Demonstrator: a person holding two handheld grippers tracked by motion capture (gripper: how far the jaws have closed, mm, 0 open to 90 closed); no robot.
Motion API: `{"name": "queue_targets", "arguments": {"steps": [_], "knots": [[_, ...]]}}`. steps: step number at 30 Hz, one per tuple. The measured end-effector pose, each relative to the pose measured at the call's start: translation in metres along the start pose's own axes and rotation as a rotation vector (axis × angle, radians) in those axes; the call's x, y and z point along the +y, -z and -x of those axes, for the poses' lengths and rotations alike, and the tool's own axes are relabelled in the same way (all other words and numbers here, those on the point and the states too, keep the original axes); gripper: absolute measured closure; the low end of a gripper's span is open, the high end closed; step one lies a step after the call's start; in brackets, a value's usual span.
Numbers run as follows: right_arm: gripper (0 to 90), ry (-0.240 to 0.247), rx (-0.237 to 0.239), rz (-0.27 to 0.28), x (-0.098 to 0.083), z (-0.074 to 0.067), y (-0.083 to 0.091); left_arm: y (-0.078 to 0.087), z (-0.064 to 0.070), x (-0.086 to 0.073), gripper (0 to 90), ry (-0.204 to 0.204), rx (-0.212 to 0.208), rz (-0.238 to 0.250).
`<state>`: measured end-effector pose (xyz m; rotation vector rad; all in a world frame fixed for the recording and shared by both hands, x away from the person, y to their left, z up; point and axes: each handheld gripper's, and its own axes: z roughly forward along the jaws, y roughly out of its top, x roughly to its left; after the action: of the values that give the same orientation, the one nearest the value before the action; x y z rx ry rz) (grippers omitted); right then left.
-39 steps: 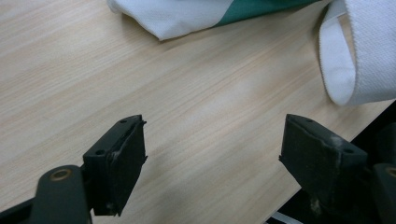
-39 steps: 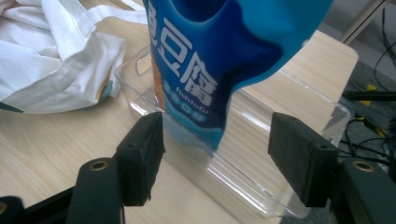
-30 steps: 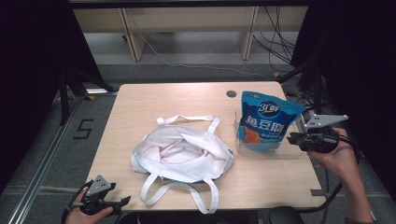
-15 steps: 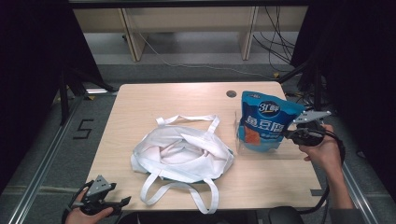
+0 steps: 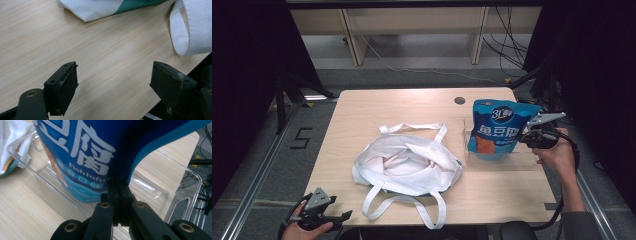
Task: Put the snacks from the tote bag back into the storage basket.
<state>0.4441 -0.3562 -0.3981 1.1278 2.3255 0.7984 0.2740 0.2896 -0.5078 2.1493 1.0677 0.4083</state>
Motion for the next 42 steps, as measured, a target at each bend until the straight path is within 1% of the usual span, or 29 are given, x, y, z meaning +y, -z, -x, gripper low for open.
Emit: {"name": "queue_targets", "arguments": {"steps": [1,2,3,4,5,6,7,8,9,10,12,13,14,15,16,18,20,22,23,26,30,31,33,35,36,37,40,41,42], "knots": [[90.0,0.001,0.011,-0.033,0.001,0.001,0.000,0.000,0.000,0.000,20.9,-0.004,0.001,-0.005],[89.4,0.013,0.003,-0.035,0.001,0.002,-0.002,0.002,0.000,0.001,20.9,-0.005,0.001,-0.018],[88.1,-0.026,0.028,-0.064,0.002,0.000,-0.001,0.002,-0.001,0.001,20.9,-0.007,0.000,-0.018],[86.4,-0.032,0.035,-0.069,0.002,0.000,0.000,0.001,0.001,0.001,20.9,0.010,0.000,0.000],[83.6,-0.016,0.033,-0.060,0.002,0.000,0.001,0.000,0.001,0.000,20.9,0.018,0.002,0.005],[79.9,-0.008,0.020,-0.028,0.000,-0.003,0.000,0.002,-0.001,0.001,20.9,-0.006,0.001,-0.018],[75.5,-0.023,0.027,-0.048,0.001,-0.005,0.004,0.002,-0.001,0.001,20.9,-0.004,0.002,-0.020],[68.1,-0.004,0.002,-0.040,0.000,-0.008,0.005,0.002,-0.001,0.001,20.9,-0.005,0.001,-0.021],[63.7,-0.019,-0.006,-0.039,-0.001,-0.014,0.007,0.000,0.000,0.000,20.9,0.002,0.001,0.002],[60.7,-0.025,-0.013,-0.046,-0.002,-0.019,0.010,0.002,-0.001,0.000,20.9,-0.018,-0.001,-0.016],[55.0,-0.038,-0.014,-0.020,-0.004,-0.027,0.015,0.000,0.001,0.001,20.8,0.022,0.005,0.009],[52.4,-0.049,-0.011,-0.018,-0.004,-0.032,0.019,0.000,0.001,0.001,20.9,0.022,0.005,0.008],[50.0,-0.057,-0.015,0.002,-0.004,-0.036,0.022,0.000,0.001,0.001,20.9,0.019,0.004,0.007],[47.9,-0.074,-0.005,0.005,-0.003,-0.042,0.025,0.002,-0.001,0.001,20.9,-0.010,0.003,-0.018],[47.1,-0.044,0.000,0.014,-0.004,-0.043,0.027,0.000,0.001,0.001,20.9,0.016,0.002,0.006],[45.3,-0.039,0.030,0.037,-0.002,-0.054,0.031,0.000,0.002,0.001,20.9,0.024,0.005,0.008],[44.1,-0.038,0.057,0.065,0.001,-0.064,0.033,0.002,0.000,0.000,20.8,-0.014,0.001,-0.015],[43.3,-0.027,0.065,0.101,0.004,-0.070,0.032,0.001,0.002,0.001,20.9,0.024,0.003,0.008],[42.5,-0.047,0.079,0.118,0.006,-0.077,0.031,0.002,-0.001,0.001,20.9,-0.009,0.001,-0.008],[41.9,-0.022,0.111,0.148,0.011,-0.088,0.025,0.003,0.000,0.001,20.9,-0.007,0.002,-0.014],[40.7,-0.022,0.145,0.141,0.017,-0.101,0.014,0.002,0.001,0.001,20.9,0.013,0.006,0.002],[40.6,-0.013,0.149,0.146,0.018,-0.102,0.012,0.003,-0.001,0.002,20.9,-0.013,0.004,-0.013],[40.2,-0.030,0.175,0.138,0.020,-0.109,0.007,0.002,0.000,0.001,20.9,0.007,0.011,0.017],[39.4,0.001,0.171,0.154,0.022,-0.112,0.000,0.004,-0.001,0.002,20.8,-0.003,0.008,-0.005],[39.5,-0.018,0.188,0.142,0.022,-0.116,-0.002,0.004,-0.001,0.001,20.8,0.000,0.007,-0.001],[39.8,-0.008,0.185,0.154,0.022,-0.117,-0.006,0.003,0.000,0.001,20.5,0.014,0.006,0.010],[39.8,-0.034,0.201,0.155,0.022,-0.128,-0.014,0.003,0.000,0.001,20.3,0.010,0.009,0.016],[39.8,-0.032,0.207,0.159,0.021,-0.132,-0.018,0.003,0.000,0.001,20.3,0.011,0.008,0.007],[39.8,-0.006,0.208,0.174,0.021,-0.133,-0.021,0.004,0.000,0.001,20.3,0.005,0.008,0.004]]}}
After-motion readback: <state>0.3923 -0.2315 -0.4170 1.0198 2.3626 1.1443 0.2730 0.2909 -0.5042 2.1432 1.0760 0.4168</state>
